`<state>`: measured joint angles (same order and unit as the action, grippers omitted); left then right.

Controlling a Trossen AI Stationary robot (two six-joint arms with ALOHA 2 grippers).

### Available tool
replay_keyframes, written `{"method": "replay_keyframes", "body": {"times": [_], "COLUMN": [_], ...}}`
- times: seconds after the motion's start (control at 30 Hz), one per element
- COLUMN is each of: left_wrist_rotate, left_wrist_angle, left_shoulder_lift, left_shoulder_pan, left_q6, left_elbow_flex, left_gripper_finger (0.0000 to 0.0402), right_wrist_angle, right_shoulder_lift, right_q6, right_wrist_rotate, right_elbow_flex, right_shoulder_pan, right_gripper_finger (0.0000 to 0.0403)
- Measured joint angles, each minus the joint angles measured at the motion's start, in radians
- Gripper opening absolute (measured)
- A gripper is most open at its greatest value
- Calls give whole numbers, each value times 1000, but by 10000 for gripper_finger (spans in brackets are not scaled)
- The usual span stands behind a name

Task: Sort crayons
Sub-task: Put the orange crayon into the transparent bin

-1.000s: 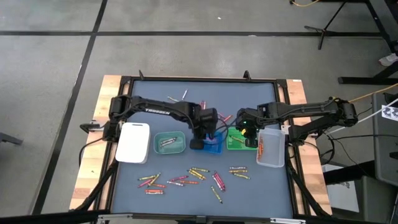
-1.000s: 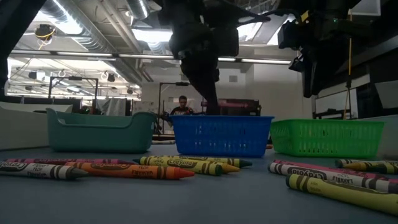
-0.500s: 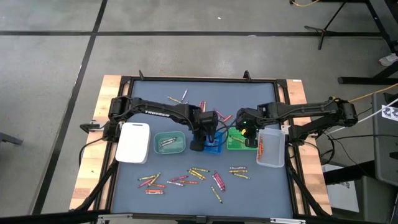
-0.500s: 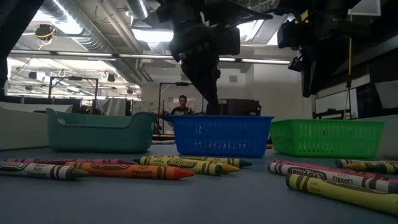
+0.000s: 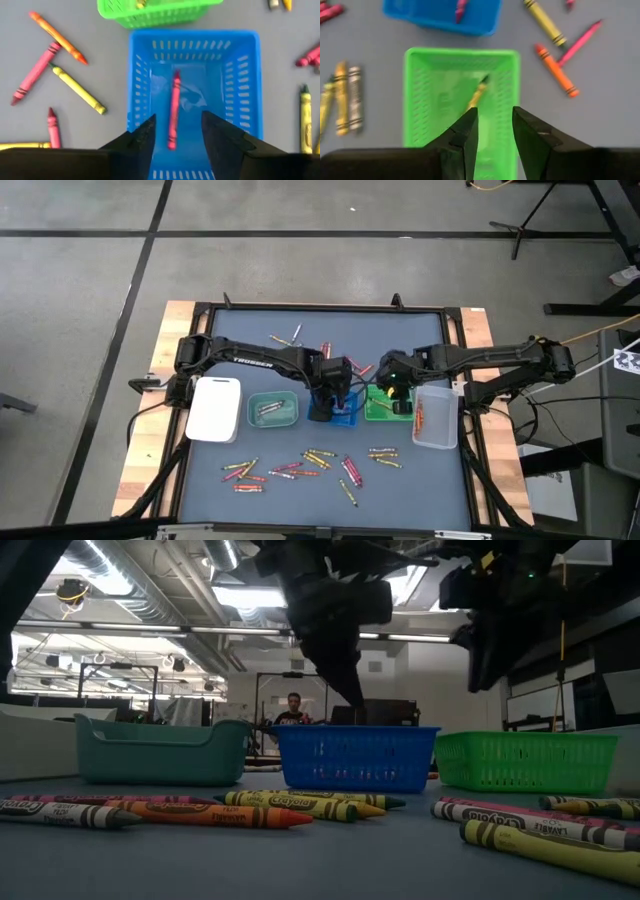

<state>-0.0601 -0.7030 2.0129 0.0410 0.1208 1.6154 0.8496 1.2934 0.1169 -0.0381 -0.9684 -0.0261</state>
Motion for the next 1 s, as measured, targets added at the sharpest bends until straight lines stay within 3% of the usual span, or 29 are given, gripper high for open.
{"method": "replay_keyframes", "body": {"times": [0.2, 0.47, 0.73, 1.0], "left_wrist_rotate": [-11, -63, -165, -213], "left_wrist_angle": [26, 26, 33, 59], "left_shoulder_lift": [0, -44, -48, -50], "left_shoulder_pan": [6, 53, 120, 212], "left_q6": [-64, -56, 17, 51], "left_elbow_flex": [0, -1, -16, -62], "left_gripper_finger": [124, 102, 82, 71], "right_wrist_angle": [-61, -87, -274, -481], "right_shoulder_lift": [0, 0, 0, 0], "right_q6": [96, 154, 302, 385], "right_wrist_rotate": [-57, 29, 236, 253], "right_elbow_flex": [0, 0, 77, 233], "right_shoulder_pan": [-7, -166, -362, -456], "right_gripper_finger": [120, 120, 120, 120]}}
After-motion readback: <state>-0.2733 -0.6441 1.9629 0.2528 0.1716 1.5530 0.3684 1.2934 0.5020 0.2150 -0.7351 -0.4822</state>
